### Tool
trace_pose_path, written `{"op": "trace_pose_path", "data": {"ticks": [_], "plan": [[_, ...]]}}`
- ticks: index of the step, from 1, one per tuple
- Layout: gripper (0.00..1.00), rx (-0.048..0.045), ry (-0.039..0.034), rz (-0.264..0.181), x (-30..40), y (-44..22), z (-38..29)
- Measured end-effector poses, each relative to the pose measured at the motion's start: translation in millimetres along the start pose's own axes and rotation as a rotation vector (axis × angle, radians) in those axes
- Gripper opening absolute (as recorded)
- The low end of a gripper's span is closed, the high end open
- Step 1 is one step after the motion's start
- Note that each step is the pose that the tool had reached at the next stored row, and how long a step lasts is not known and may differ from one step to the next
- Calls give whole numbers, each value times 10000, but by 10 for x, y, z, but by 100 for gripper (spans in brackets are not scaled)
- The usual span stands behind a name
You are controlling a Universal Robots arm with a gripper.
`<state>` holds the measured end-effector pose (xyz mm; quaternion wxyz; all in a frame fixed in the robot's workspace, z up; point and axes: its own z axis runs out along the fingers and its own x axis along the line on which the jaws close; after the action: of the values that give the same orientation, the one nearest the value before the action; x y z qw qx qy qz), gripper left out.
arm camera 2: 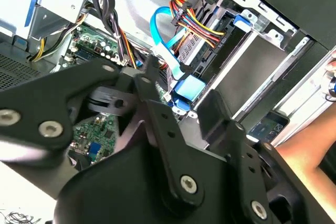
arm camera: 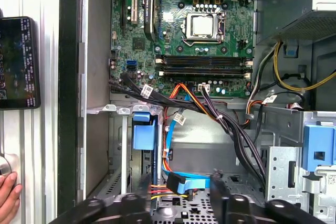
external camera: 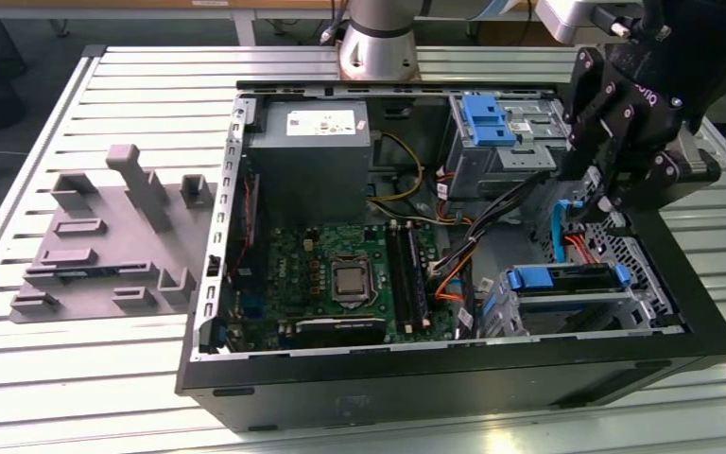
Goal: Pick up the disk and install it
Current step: 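Insert the second disk wire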
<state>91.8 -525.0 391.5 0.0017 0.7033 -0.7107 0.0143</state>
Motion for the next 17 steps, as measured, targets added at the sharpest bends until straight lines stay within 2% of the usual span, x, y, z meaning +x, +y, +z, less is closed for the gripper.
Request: {"op": "trace_pose_path", "data": {"ticks": [1,2,5,6,7,8,12,13,17], "plan": [[58,0,0,0,0,0,0],[51,0,0,0,0,0,0],[49,0,0,0,-1,0,0],[40,0,0,0,-1,0,0],[40,0,0,0,-1,0,0],[33,0,0,0,-1,0,0],[31,0,-1,0,-1,0,0],[24,0,-1,0,-2,0,0],[24,0,-1,0,-2,0,0]]}}
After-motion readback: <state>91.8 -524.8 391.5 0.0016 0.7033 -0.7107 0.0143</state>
